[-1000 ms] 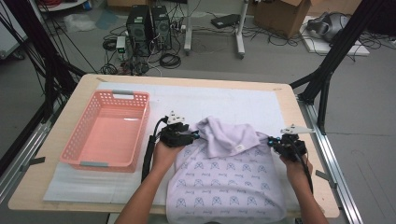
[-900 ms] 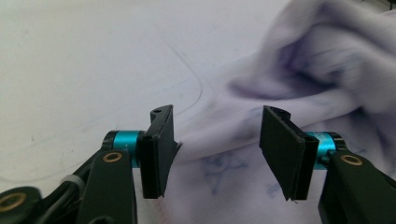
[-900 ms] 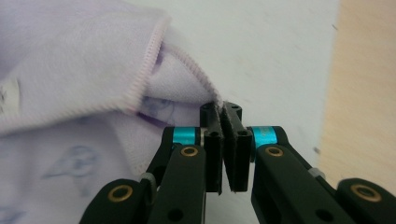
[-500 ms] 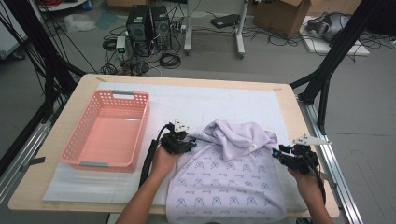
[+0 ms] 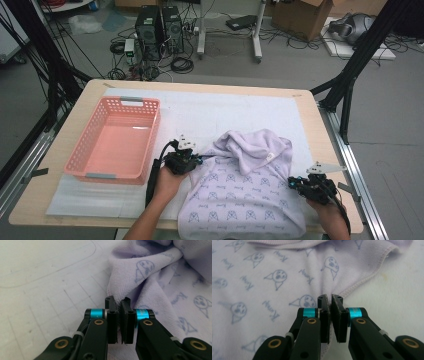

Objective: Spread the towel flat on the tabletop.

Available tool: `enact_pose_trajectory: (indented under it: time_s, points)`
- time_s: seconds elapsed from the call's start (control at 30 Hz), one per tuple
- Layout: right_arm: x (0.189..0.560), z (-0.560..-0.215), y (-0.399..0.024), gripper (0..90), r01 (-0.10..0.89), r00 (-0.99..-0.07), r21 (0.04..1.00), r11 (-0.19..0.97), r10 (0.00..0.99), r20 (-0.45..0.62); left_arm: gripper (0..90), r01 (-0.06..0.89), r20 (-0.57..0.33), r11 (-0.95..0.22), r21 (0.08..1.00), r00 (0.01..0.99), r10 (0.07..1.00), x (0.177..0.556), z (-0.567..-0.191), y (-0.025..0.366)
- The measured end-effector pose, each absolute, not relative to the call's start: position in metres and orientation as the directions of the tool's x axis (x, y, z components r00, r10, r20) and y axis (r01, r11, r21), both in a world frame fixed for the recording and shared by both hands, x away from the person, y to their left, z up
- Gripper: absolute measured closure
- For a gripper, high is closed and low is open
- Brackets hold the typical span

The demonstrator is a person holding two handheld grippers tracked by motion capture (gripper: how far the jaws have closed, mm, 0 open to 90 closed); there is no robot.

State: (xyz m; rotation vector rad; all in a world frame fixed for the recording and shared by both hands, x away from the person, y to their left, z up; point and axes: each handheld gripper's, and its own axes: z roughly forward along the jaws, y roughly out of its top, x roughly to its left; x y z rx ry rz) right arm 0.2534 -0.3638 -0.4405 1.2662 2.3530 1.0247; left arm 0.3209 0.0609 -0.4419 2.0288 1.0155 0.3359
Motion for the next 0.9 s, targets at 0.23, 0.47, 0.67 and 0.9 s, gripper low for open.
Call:
enact_pose_trajectory:
  time_s: [0.23, 0.47, 0.67, 0.9]
  points:
    - [0.219, -0.439, -0.374, 85.7, 0.602, -0.607, 0.692, 0.398, 0.791, 0.074, 85.4, 0.531, -0.162, -0.294, 0.795, 0.652, 0.741, 0.288, -0.443, 0.081]
    - [0.223, -0.427, -0.37, 69.4, 0.547, -0.602, 0.747, 0.378, 0.798, 0.037, 55.1, 0.441, -0.157, -0.264, 0.858, 0.714, 0.682, 0.296, -0.42, 0.074]
    - [0.241, -0.419, -0.363, 66.9, 0.525, -0.587, 0.773, 0.356, 0.809, 0.026, 45.5, 0.348, -0.104, -0.299, 0.888, 0.787, 0.608, 0.321, -0.399, 0.044]
    - [0.252, -0.423, -0.357, 65.4, 0.528, -0.597, 0.769, 0.36, 0.802, 0.035, 45.0, 0.279, -0.052, -0.391, 0.877, 0.865, 0.5, 0.343, -0.406, -0.001]
